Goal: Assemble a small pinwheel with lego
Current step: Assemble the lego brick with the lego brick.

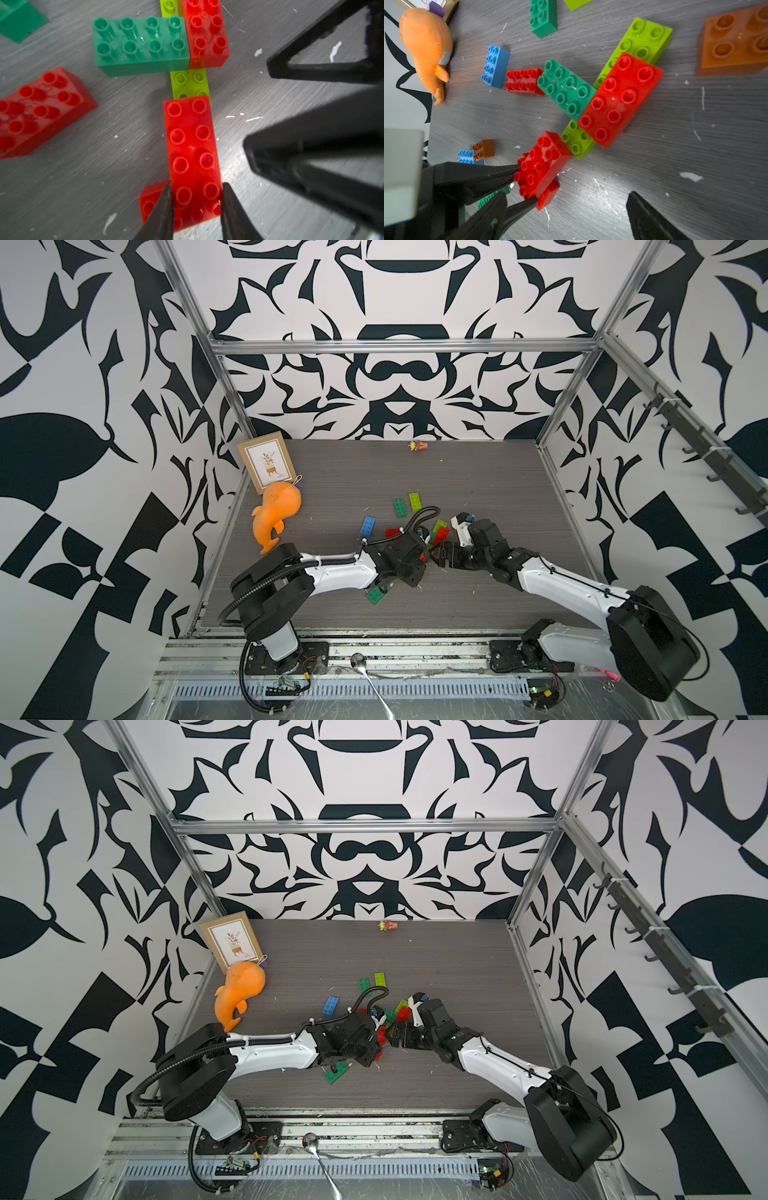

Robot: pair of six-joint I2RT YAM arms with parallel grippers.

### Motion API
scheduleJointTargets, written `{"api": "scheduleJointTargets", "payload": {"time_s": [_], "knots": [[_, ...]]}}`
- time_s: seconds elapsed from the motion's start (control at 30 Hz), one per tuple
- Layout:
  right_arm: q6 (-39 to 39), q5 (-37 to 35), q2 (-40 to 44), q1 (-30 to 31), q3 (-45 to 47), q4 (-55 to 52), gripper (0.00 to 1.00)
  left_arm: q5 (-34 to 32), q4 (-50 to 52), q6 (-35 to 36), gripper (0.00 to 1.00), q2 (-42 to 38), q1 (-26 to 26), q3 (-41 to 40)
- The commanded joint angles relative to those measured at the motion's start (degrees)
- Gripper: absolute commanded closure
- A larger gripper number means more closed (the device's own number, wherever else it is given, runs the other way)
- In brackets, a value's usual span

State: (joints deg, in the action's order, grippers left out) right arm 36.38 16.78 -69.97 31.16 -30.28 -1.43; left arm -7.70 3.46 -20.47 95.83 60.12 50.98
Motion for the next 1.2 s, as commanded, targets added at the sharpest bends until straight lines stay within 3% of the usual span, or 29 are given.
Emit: {"api": "scheduleJointTargets", "payload": {"time_s": [0.0, 0.7, 1.17], "knots": [[-1.2, 0.4, -0.2, -0.4, -2.3, -0.9, 0.07, -1.2, 2.2, 1.1, 0.76, 1.9, -0.4, 2.1], [-0.3, 4.8, 0.0, -6.3, -2.7, -1.1, 0.07, -0.4, 1.9, 3.3, 0.75, 1.1, -2.0, 4.8], [0.6, 6.3, -2.8, -7.5, -4.1, -0.7, 0.07, -1.2, 4.0, 5.1, 0.76, 7.9, -2.9, 10.4]]}}
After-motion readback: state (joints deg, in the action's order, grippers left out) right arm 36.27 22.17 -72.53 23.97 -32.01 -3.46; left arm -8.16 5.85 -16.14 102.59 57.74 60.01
